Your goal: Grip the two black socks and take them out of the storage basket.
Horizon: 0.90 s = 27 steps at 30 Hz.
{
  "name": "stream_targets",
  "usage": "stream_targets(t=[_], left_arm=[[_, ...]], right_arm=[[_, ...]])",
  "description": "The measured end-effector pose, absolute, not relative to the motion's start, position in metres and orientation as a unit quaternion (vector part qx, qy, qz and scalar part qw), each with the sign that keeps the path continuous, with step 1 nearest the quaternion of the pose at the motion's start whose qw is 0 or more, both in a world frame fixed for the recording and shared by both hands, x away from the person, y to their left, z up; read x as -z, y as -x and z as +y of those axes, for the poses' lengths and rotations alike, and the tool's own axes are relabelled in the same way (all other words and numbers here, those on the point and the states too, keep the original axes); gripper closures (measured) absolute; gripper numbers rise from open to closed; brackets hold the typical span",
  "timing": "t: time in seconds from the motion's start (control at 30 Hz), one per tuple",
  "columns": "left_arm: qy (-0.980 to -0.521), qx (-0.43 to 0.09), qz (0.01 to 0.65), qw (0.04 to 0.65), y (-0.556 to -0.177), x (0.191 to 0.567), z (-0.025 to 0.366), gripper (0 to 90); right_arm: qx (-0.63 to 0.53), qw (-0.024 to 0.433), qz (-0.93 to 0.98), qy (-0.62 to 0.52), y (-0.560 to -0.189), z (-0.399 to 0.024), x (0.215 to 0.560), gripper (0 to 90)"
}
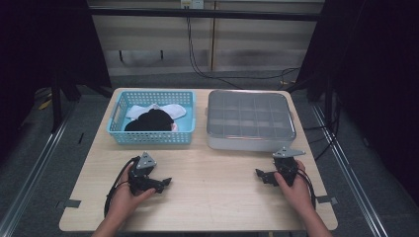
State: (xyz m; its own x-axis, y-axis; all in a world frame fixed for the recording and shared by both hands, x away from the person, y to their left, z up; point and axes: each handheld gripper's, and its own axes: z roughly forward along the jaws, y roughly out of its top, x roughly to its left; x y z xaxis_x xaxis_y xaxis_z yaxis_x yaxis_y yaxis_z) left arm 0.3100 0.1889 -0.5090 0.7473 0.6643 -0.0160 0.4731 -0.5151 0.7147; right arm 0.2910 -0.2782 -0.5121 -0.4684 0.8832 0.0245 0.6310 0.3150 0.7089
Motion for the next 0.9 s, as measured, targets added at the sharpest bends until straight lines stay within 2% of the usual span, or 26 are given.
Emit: stream_targets(t=[0.5, 0.63, 0.9], left_arm=[[-0.860, -0.132, 0.331, 0.365, -0.310, 0.509, 0.189, 11.1], [-0.864, -0.125, 0.337, 0.352, -0.310, 0.505, 0.189, 16.0], [-0.869, -0.104, 0.354, 0.329, -0.313, 0.495, 0.194, 16.9]], right_arm=[[-0.335, 0.189, 0.790, -0.477, -0.291, -0.279, 0.512, 9.1], [-0.335, 0.189, 0.790, -0.477, -0.291, -0.279, 0.512, 9.1], [-0.335, 0.189, 0.790, -0.477, -0.291, -0.279, 0.512, 9.1]])
